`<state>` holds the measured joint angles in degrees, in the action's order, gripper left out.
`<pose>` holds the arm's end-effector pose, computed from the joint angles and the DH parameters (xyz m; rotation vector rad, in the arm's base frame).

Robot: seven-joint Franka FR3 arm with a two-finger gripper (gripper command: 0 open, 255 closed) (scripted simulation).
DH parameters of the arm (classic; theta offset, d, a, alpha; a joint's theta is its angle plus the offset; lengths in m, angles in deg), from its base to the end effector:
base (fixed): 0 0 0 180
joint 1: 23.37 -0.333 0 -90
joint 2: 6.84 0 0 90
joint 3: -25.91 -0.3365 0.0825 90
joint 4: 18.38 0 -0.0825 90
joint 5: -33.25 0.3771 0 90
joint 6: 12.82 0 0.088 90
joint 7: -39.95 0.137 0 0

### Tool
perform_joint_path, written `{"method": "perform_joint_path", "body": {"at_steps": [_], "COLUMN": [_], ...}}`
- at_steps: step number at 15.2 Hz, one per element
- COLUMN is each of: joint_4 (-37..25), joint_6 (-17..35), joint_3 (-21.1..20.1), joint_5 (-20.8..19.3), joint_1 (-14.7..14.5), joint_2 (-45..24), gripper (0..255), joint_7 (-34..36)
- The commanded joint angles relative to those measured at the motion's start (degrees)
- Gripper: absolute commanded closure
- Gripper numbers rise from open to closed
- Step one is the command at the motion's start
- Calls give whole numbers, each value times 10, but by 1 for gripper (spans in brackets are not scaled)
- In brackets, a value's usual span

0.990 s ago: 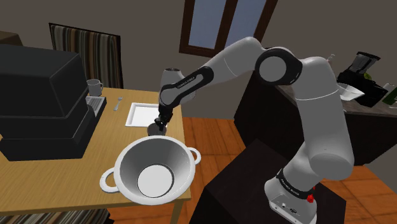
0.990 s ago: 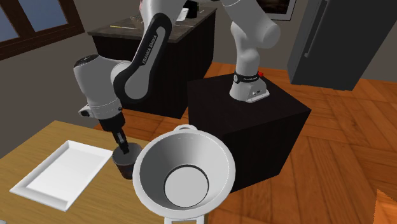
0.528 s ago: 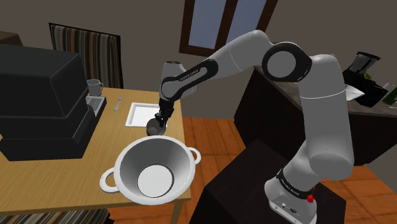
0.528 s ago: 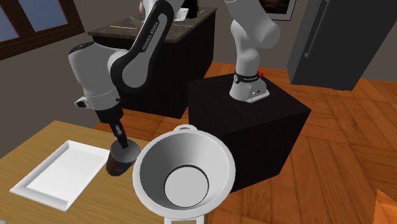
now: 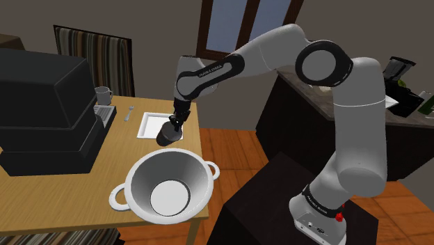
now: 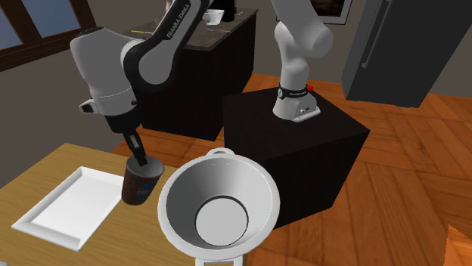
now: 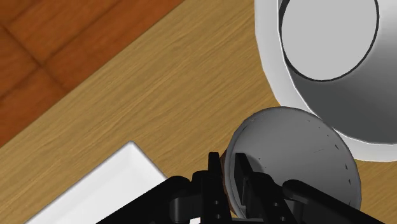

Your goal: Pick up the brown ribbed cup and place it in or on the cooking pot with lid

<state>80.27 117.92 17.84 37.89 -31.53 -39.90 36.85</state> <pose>0.6498 0.1842 0.2459 -2.9801 -0.3926 0.0430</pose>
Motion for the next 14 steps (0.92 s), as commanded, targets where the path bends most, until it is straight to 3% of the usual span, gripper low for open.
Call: {"method": "perform_joint_path", "body": {"at_steps": [1,14], "joint_4": [-2,-26], "joint_6": [-11,-87], "joint_3": [0,-3], "joint_5": [0,3], "joint_1": [1,3], "joint_2": [9,62], "gripper": [255,255], "joint_7": [1,8]}}
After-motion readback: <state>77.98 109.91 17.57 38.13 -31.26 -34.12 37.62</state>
